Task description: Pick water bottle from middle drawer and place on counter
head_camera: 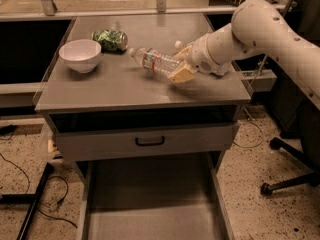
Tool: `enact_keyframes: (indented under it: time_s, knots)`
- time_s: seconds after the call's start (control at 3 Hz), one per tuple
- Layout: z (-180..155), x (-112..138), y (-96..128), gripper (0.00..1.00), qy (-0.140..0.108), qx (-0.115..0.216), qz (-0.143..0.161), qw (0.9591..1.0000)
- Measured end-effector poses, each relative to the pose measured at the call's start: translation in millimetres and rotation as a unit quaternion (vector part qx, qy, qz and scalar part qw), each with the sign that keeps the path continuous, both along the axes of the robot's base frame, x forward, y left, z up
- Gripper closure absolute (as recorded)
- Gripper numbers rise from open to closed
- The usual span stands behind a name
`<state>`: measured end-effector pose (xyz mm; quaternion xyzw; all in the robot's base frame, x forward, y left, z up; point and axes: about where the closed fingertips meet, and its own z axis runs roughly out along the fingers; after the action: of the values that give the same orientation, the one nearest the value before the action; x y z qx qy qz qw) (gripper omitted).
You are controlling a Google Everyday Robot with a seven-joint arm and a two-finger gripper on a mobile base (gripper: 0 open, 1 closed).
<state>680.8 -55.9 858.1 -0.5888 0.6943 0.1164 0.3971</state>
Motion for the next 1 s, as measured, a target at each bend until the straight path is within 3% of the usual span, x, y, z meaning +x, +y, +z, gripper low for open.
enact_keyframes:
  time_s: [1.0]
  knots:
    - [-0.1,0.0,0.1,0.12,0.000,0.000,0.000,1.0000]
